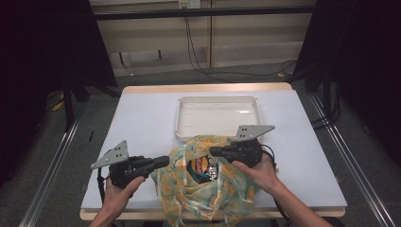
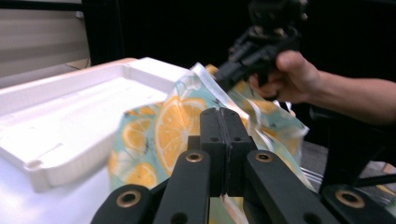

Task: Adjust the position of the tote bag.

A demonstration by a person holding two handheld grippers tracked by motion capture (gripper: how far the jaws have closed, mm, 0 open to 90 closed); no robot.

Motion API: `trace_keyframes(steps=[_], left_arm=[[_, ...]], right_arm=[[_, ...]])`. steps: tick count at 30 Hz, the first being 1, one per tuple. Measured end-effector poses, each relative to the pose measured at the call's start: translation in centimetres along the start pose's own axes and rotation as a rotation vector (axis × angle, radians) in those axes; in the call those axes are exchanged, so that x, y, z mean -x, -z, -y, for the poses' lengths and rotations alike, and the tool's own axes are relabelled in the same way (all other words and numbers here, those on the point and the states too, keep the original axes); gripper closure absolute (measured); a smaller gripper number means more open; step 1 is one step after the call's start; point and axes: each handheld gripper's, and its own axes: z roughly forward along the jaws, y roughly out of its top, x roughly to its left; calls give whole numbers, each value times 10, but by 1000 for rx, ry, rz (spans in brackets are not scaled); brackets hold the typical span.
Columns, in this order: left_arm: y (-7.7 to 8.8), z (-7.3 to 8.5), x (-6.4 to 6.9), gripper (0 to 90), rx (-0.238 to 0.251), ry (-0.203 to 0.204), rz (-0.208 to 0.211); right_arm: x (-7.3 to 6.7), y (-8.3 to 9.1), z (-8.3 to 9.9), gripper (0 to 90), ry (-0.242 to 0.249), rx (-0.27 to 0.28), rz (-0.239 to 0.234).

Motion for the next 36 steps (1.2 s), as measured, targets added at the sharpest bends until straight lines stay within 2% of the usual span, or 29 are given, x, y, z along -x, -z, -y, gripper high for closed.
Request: trace_keyframes(steps=[2, 5, 8, 11, 13, 14, 16, 20, 23, 25, 29, 31, 36], left_arm=[[-1, -3, -6, 898, 1, -5, -13], [-1, -9, -17, 898, 32, 17, -30], [-4, -11, -24, 898, 24, 20, -46], [-8, -6, -31, 898, 19, 35, -58], [-11, 0, -36, 898, 15, 63, -63], [-11, 3, -39, 898, 4, 63, -72], [-11, 8, -45, 898, 5, 91, -75], [-13, 18, -54, 898, -11, 129, -94], [-13, 21, -58, 898, -21, 137, -103], [-14, 22, -59, 898, -22, 142, -109], [-15, 22, -60, 898, -13, 151, -96], [-18, 21, -60, 898, -19, 146, -105], [-19, 21, -59, 898, -19, 146, -104]], right_arm=[[3, 1, 1, 900, -6, -1, 8], [9, 1, 4, 900, -14, -4, 19], [15, 3, 7, 900, -29, 2, 25], [17, 1, 10, 900, -24, -13, 38], [17, 0, 14, 900, -24, -25, 31], [17, -1, 15, 885, -17, -36, 36], [15, -1, 17, 835, -16, -43, 35], [8, 3, 13, 704, -3, -23, 35], [0, 11, 9, 681, 16, 4, 25], [-7, 14, 8, 632, 19, -6, 25], [-17, 20, 13, 741, 18, -25, -17], [-24, 21, 16, 800, 27, -36, -47], [-44, 17, 26, 823, 49, -93, -100]])
